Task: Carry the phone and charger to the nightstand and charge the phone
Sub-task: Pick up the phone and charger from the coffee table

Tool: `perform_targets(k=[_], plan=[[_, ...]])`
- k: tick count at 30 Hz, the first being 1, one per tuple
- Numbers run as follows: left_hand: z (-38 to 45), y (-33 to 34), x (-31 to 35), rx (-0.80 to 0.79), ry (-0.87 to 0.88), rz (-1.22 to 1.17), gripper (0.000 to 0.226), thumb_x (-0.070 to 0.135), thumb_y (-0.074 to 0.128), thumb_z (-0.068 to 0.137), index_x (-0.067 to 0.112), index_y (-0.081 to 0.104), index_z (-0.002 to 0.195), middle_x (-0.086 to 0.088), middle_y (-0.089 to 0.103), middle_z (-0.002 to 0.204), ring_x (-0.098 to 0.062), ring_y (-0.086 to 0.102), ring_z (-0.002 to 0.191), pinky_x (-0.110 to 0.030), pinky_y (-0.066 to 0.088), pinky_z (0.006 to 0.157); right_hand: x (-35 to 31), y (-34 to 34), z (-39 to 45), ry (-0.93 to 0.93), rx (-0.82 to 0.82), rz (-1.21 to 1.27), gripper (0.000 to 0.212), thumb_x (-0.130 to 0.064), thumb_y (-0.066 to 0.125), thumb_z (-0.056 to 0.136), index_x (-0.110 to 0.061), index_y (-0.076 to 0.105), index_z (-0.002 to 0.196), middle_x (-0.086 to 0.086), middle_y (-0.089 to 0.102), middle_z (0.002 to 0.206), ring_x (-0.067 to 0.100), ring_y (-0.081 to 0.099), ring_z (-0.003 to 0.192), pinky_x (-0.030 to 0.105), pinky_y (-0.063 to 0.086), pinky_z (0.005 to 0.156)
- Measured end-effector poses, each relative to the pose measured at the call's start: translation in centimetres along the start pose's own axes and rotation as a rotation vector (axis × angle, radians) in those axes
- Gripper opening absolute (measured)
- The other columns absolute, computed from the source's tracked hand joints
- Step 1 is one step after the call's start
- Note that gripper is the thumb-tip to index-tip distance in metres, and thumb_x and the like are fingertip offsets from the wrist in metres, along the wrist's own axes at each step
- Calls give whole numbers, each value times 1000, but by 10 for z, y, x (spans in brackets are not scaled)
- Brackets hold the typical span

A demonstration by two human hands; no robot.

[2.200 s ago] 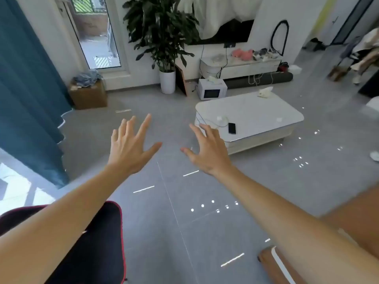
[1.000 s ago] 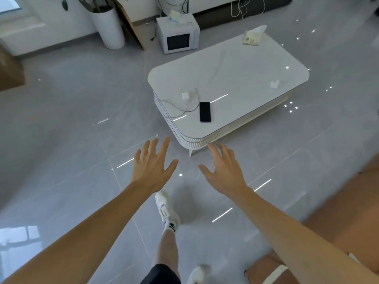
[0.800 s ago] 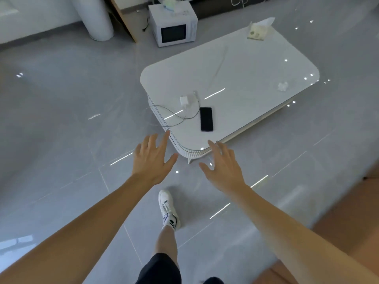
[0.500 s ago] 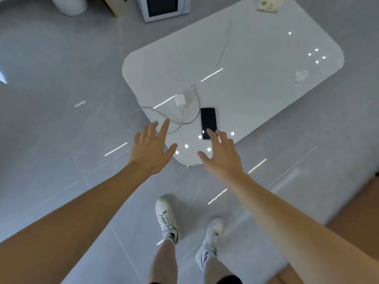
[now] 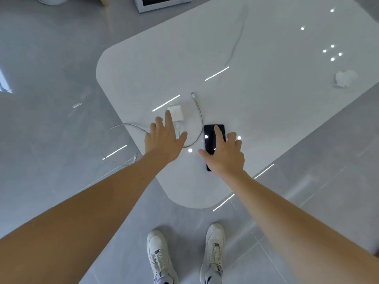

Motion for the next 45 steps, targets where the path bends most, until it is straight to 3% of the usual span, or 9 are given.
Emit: perform_targets(k=[4,9,13,16,21,25,32,37,45], plan=[[41,7,5,26,-65,-2,87,62,48,96,4,21,156,-13,43,142,-32,46,123,-43,45,84,1,11,21,32,2,-27,93,-62,63,88,-33,17,163,12,33,147,38,40,123,45,50,84],[72,18,-2,47,-226,-96,81,65,53,93,-1,40,139,-11,44,133,-28,48,118,-38,40,73,-3,13,39,21,56,-66,88,-54,66,89,-29,22,162,16,36,142,40,42,114,41,48,72],[82,25,-1,73,-239,-84,69,58,56,96,1,43,133,-12,45,131,-29,50,114,-35,39,69,-9,17,48,17,64,-26,80,-48,69,84,-24,35,153,17,39,133,38,42,103,43,55,70],[82,30,1,74,-227,-82,58,49,56,98,2,43,128,-15,46,130,-31,52,110,-35,38,68,-8,19,52,24,63,51,76,-45,74,73,-20,44,138,14,39,125,32,33,91,38,47,62],[73,28,0,74,-178,-183,48,41,58,96,1,44,121,-17,45,123,-30,47,92,-37,36,67,-5,25,55,-14,-17,43,75,-37,73,72,-17,38,135,13,34,129,34,37,93,37,42,62],[57,20,4,60,-118,-332,43,35,60,93,5,44,120,-8,33,111,-35,50,75,-35,33,55,-1,22,53,-14,-109,68,73,-34,69,75,-20,32,136,10,29,128,39,50,91,40,49,69],[6,-20,4,38,-99,-465,45,35,56,93,13,41,129,-4,44,117,-33,53,85,-39,44,65,-11,-18,27,-56,-148,85,57,-37,68,79,-21,37,124,8,32,116,31,55,70,35,44,63],[-43,-80,6,43,-134,-515,47,35,56,93,15,41,133,-5,52,126,-31,56,90,-42,50,71,-30,-61,-12,-87,-194,83,47,-44,63,81,-23,41,116,7,36,110,34,59,77,35,47,65],[-148,-190,-13,115,-298,-583,45,39,55,91,21,43,130,-3,55,123,-31,59,99,-42,50,78,-65,-142,-78,-137,-322,116,58,-36,69,73,-24,40,121,7,33,112,34,58,86,39,51,76]])
Point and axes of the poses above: each hand's wrist, its own z-axis towards the middle knuckle, its own y-axis out of the palm, x = y × z, the point moved 10 cm from there along z, towards the middle knuckle
